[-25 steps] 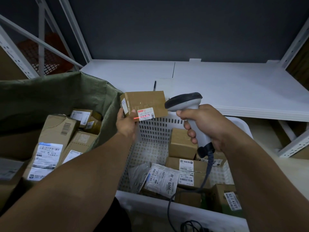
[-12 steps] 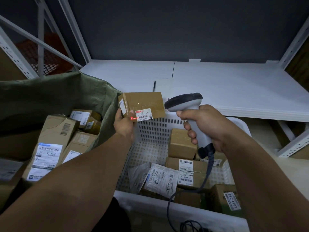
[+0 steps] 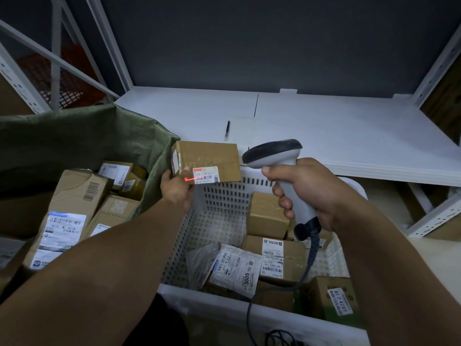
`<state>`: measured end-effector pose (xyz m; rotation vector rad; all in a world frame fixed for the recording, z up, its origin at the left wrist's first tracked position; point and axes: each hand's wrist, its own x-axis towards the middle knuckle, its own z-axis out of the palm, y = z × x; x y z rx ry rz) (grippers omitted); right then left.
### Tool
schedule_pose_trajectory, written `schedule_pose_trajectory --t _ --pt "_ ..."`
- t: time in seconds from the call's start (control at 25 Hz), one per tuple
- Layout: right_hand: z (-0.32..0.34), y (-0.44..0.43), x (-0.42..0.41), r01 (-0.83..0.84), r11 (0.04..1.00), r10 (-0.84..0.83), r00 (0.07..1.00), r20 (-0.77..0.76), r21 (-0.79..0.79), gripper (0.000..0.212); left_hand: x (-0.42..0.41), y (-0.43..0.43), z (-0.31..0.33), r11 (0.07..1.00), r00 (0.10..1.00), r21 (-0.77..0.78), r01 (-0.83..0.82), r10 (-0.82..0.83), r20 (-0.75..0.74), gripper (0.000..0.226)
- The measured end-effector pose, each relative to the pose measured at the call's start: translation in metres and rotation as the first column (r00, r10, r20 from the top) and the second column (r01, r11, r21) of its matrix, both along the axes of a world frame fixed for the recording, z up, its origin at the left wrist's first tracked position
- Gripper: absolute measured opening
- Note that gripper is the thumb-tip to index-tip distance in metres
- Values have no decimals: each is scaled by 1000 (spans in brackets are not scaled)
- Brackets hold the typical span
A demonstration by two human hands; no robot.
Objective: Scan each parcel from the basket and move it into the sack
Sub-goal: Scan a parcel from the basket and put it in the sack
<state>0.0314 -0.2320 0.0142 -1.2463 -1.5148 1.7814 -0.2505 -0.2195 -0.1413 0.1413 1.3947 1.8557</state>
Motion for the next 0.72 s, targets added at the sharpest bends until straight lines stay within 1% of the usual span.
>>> schedule_pose_trajectory --t 0.08,0.2,0.28,0.44,0.56,0.72 --pt "0 0 1 -3 1000 3 1000 8 0 19 -1 0 -4 1000 1000 6 12 -12 19 70" --pt "2 0 2 1 1000 -1 1000 21 1 19 3 2 -4 999 999 7 40 -40 24 61" --pt "4 0 2 5 1000 -5 1000 20 3 19 3 9 -6 999 999 35 27 -28 33 61" --pt "13 -3 6 21 1000 -22 999 25 12 18 7 11 -7 998 998 23 52 -52 -22 51" --pt "21 -8 10 35 999 -35 999 31 19 19 7 11 -8 999 999 9 41 -40 -16 54" --pt "34 -17 18 49 998 -51 997 50 32 21 10 11 -8 998 996 -33 56 -58 -70 44"
